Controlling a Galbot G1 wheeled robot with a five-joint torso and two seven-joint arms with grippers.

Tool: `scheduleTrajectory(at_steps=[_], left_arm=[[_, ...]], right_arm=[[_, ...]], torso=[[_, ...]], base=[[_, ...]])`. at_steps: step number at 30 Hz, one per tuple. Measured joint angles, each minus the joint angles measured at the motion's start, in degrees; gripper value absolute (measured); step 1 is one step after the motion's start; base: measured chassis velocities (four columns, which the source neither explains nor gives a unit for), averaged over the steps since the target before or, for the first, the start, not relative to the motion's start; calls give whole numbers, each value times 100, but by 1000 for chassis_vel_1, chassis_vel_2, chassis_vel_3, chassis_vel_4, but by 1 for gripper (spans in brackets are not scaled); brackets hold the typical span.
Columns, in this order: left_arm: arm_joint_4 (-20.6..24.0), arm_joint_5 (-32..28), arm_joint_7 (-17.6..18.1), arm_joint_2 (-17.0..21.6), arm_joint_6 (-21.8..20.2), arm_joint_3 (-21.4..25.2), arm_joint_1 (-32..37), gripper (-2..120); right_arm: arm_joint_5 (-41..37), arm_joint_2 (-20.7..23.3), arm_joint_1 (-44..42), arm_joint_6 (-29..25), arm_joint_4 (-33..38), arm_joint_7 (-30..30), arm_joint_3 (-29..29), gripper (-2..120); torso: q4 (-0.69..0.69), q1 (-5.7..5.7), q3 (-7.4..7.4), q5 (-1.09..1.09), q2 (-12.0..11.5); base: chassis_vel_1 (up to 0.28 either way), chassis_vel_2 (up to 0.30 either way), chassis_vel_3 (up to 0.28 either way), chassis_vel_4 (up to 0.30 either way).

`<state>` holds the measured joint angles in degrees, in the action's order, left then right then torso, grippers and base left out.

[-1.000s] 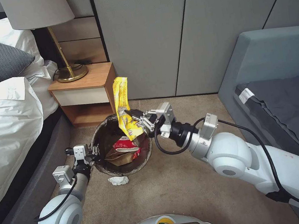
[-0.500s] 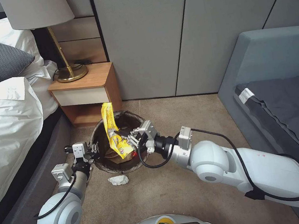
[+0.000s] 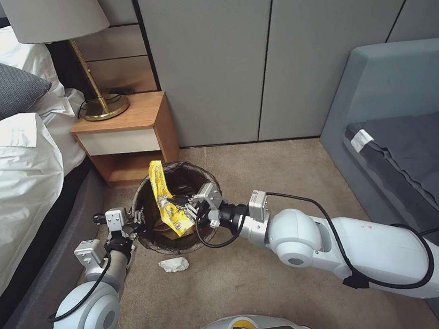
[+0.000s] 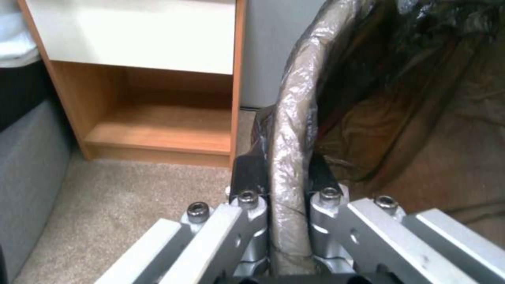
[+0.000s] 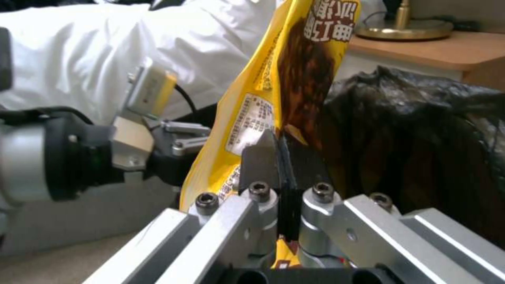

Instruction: Pick up the trash bin, then pick up the garbage from the floor and place it into the trash bin.

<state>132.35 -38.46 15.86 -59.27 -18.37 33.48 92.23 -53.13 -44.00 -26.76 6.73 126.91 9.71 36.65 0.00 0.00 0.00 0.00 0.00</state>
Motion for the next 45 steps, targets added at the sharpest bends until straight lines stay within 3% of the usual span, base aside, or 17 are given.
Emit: scheduleTrajectory(at_steps=[7,9,20,24,28,32,35,37,39,40,43,45], left_arm=[[21,-16,0,0,0,6,7,4],[33,-22,0,0,1,8,36,4],[46,-24,-4,9,15,21,72,4],[34,-20,-8,-5,18,20,63,4],[33,-17,-9,-17,19,19,68,4],[23,-2,-10,-30,22,18,76,4],[17,7,-21,-36,33,36,99,4],[11,13,-28,-39,40,43,113,4],[-6,40,-45,-49,52,43,132,4],[-6,40,-45,-49,52,43,132,4],[-26,94,-57,-81,62,11,140,4],[-26,101,-59,-85,63,8,142,4]], right_arm=[[120,-84,49,43,-195,101,114,-2],[164,-88,41,76,-213,153,114,10],[291,-124,-75,116,-193,308,25,45],[277,-164,-40,108,-187,326,-122,65],[203,-164,-55,100,-95,348,-267,75],[-3,-84,-225,99,166,420,-768,89],[-112,136,-502,75,394,477,-1478,99],[-136,230,-648,81,469,507,-1798,100],[-190,389,-1053,167,630,624,-2494,100],[-190,389,-1053,167,630,624,-2494,100],[-178,403,-1843,318,826,819,-3497,100],[-163,372,-2021,377,870,889,-3710,100]], torso=[[1,0,0,0,0],[1,0,0,0,0],[0,0,0,1,0],[1,0,0,1,0],[1,0,0,1,0],[2,0,0,1,0],[0,0,0,1,0],[0,0,0,2,0],[-1,0,0,1,0],[-1,0,0,1,0],[-1,0,-1,1,0],[-1,0,0,2,0]], base=[[0,0,0,0],[0,0,0,0],[0,0,0,0],[0,0,0,0],[0,0,0,0],[0,0,0,0],[0,0,0,0],[0,0,0,0],[0,0,0,0],[0,0,0,0],[0,0,0,0],[0,0,0,0]])
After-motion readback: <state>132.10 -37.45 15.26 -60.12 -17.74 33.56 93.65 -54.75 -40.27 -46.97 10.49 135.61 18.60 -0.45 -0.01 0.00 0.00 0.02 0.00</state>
